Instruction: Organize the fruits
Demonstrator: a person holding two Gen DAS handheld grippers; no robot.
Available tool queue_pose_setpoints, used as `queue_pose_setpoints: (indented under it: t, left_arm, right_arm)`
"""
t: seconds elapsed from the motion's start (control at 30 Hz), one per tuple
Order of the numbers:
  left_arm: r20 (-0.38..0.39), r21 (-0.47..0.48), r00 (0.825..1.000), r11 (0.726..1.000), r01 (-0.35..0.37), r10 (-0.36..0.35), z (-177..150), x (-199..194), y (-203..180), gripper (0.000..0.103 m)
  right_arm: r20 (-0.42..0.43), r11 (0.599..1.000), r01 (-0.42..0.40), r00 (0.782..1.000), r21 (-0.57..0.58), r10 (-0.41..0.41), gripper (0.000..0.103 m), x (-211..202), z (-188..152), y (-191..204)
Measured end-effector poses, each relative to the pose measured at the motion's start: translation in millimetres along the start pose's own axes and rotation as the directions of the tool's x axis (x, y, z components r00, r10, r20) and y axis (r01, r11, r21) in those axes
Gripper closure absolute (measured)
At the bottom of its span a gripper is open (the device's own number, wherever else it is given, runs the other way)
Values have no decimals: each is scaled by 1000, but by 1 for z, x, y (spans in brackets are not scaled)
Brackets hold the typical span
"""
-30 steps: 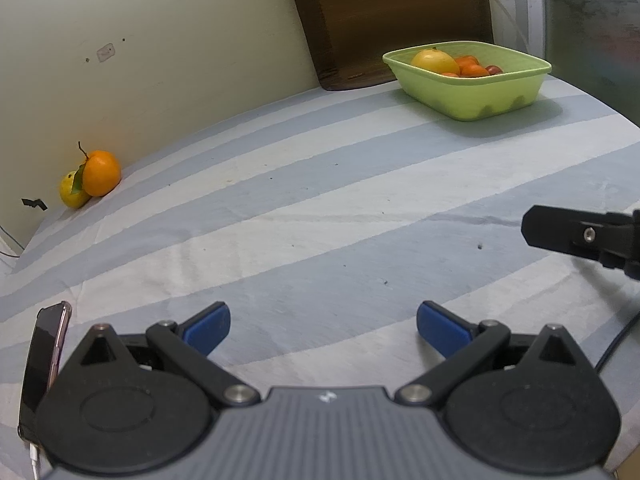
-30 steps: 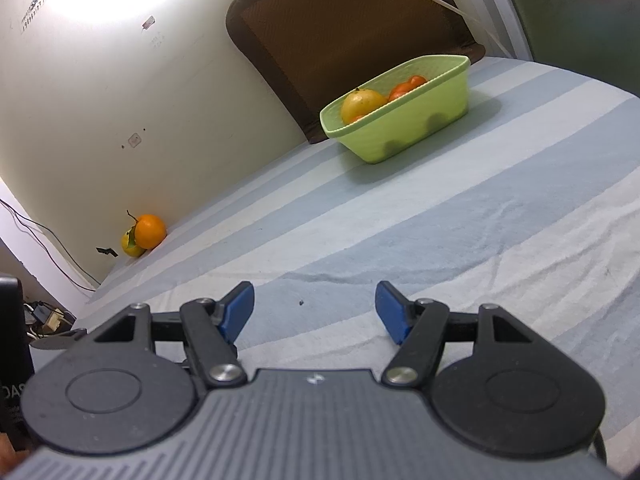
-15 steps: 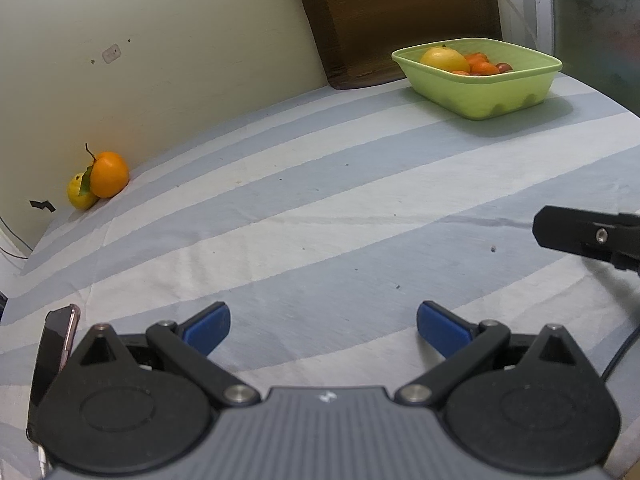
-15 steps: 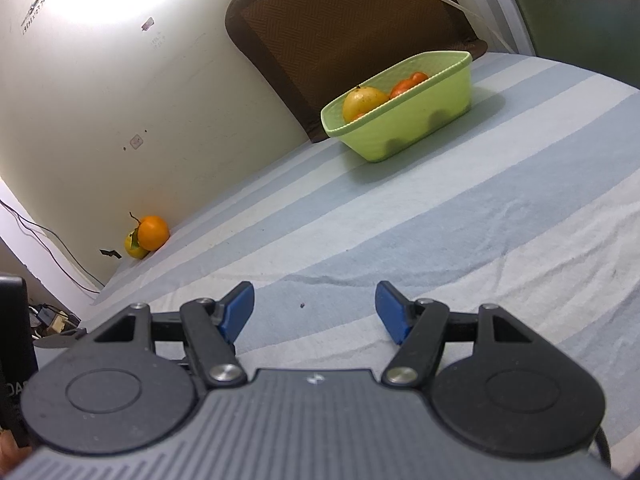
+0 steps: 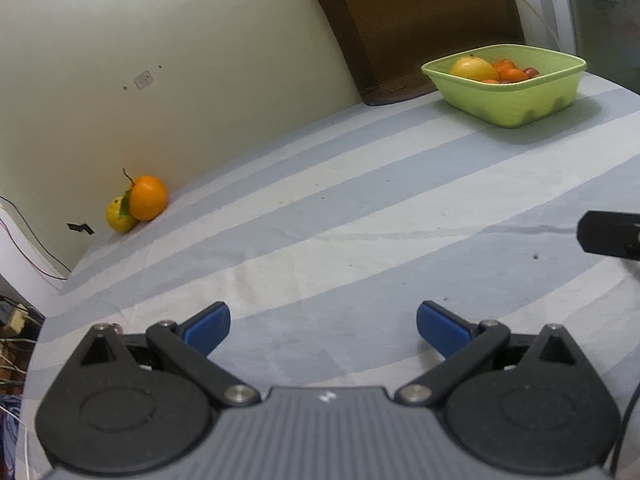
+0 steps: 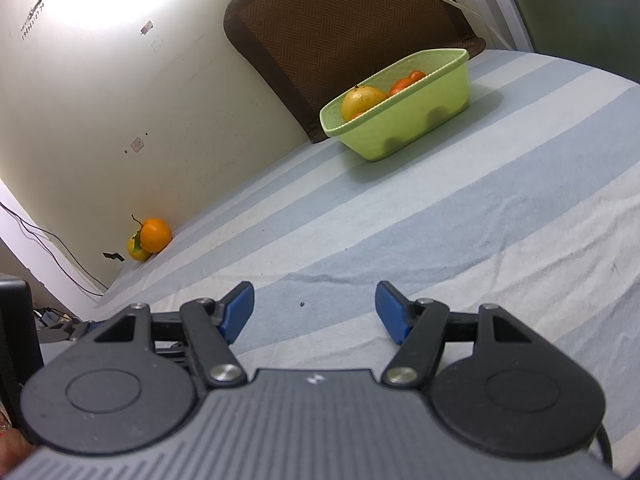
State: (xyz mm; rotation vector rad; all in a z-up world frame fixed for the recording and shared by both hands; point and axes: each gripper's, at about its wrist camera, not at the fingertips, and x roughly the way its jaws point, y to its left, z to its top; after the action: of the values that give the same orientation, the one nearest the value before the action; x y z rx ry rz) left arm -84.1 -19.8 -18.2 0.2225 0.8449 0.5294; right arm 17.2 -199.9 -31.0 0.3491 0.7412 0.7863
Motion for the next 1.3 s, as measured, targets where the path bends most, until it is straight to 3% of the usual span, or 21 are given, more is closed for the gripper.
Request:
queue_pose_setpoints:
  t: [0.33,1.3]
  left_arm:
    - [5,14,999,999,-41,41,-4,4,5,0]
    - [-29,11,999,1000,-12,12,-10,9,10,0]
  right_arm:
    - [-11,1000,-5,1000,-1,5,34,1,-1,0]
    - [-15,1000,0,1000,18,0,34,3,-3,-1]
